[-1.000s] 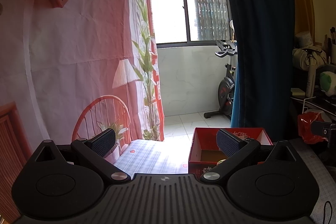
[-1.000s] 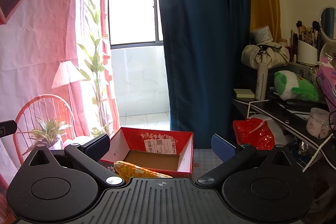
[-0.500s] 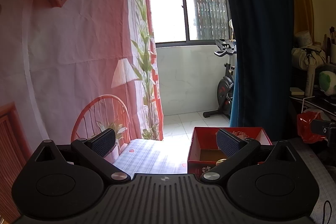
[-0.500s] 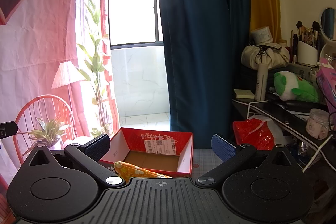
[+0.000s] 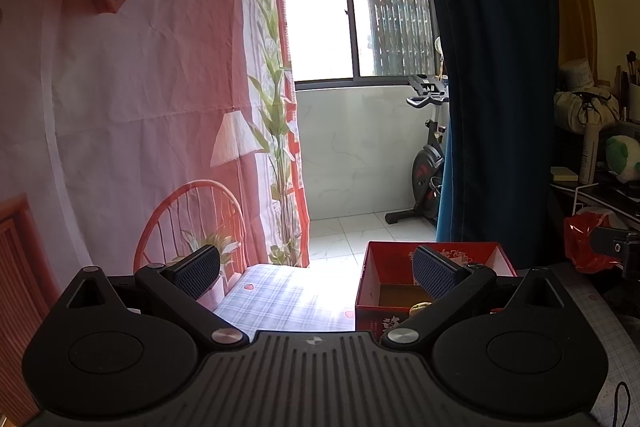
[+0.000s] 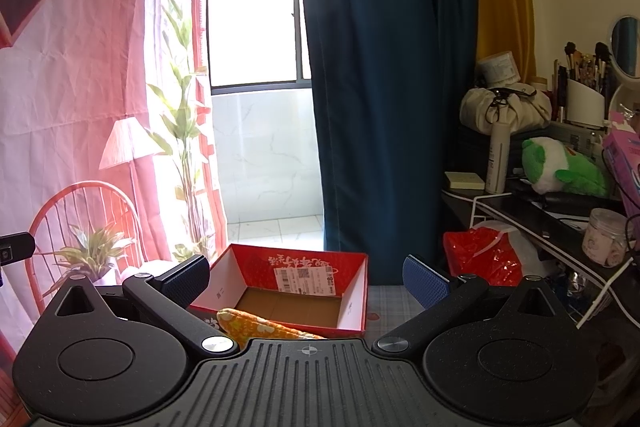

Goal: Organize soft objects

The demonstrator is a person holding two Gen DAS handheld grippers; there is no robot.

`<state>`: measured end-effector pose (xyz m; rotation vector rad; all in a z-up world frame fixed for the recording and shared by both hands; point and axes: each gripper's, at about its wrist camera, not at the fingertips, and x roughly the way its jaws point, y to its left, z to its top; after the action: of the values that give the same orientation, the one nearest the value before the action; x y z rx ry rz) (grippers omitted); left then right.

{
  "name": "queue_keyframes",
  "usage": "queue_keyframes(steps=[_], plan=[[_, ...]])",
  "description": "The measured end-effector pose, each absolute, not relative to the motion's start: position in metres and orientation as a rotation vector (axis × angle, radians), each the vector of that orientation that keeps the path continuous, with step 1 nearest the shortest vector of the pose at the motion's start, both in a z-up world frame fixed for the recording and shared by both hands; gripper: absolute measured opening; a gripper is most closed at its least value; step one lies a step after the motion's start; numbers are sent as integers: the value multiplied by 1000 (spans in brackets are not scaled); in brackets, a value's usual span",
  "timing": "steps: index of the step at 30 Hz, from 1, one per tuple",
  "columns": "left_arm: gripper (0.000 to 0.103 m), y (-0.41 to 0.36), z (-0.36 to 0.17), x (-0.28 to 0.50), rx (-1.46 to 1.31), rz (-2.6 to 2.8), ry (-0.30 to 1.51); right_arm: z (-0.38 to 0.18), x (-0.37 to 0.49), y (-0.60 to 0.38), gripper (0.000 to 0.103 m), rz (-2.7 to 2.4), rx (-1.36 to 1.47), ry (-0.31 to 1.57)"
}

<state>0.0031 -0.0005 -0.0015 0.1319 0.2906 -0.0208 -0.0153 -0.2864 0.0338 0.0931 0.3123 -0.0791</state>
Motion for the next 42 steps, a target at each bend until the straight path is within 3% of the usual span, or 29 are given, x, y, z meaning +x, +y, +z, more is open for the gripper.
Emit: queue_keyframes(steps=[22, 33, 42], plan=[[103, -3, -11, 8, 166, 6, 287, 24, -15, -289, 103, -37, 122, 273], [103, 2, -60, 44, 146, -5, 369, -37, 11, -310, 103, 17, 265, 312], [103, 0, -118, 80, 157, -83, 535, -105, 30, -299, 103, 9, 166, 353]])
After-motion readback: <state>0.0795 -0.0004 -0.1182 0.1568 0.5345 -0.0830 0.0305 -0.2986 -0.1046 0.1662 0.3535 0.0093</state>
